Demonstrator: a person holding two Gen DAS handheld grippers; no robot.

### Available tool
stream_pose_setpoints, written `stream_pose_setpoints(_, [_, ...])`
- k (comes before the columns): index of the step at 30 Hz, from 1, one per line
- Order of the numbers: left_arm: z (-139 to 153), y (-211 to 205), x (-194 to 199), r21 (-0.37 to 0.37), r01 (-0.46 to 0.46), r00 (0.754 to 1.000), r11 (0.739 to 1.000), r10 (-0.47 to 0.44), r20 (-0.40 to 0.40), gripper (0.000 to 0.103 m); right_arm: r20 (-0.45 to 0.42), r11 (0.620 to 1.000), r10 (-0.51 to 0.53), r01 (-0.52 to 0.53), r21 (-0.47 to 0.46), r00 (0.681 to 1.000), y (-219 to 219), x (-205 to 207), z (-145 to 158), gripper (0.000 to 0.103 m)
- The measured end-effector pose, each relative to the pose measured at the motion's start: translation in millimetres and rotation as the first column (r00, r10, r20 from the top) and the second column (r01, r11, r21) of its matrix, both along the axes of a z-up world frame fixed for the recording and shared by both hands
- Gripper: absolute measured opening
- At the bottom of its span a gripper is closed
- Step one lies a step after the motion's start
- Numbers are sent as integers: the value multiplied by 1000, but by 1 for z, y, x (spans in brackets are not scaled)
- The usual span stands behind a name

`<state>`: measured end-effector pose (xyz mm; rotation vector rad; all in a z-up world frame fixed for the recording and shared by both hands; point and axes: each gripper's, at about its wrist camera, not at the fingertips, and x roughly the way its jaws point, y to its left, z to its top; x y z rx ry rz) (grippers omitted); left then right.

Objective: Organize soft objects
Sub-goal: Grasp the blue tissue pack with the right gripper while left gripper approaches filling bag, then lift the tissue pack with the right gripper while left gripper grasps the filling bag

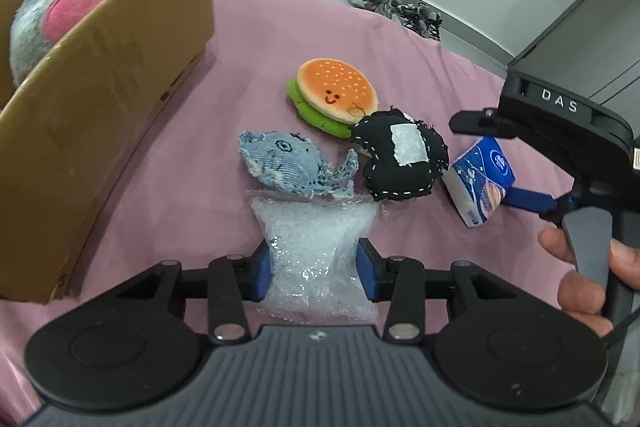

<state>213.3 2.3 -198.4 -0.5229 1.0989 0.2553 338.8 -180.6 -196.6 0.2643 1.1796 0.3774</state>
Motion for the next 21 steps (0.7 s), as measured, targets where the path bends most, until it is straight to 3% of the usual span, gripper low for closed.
stream_pose_setpoints(3, [3,1,-5,7,-11,1000,1000,11,-3,42,10,1000,29,-29,-13,1000,0,-4,1,87])
stream_pose_setpoints(9, [11,5,-10,11,-30,1000,999,30,0,36,24,986,105,-101,-136,994,8,-15,2,78])
stream_pose_setpoints(13, [17,6,-15,19,-36,999,999,36,10,34,39,976,117,-107,-190,992,8,-27,4,56])
stream_pose_setpoints(21, [38,5,-32,22,-24,998,999,23,58,31,51,986,85,-76,-148,995,-10,-50,25,54])
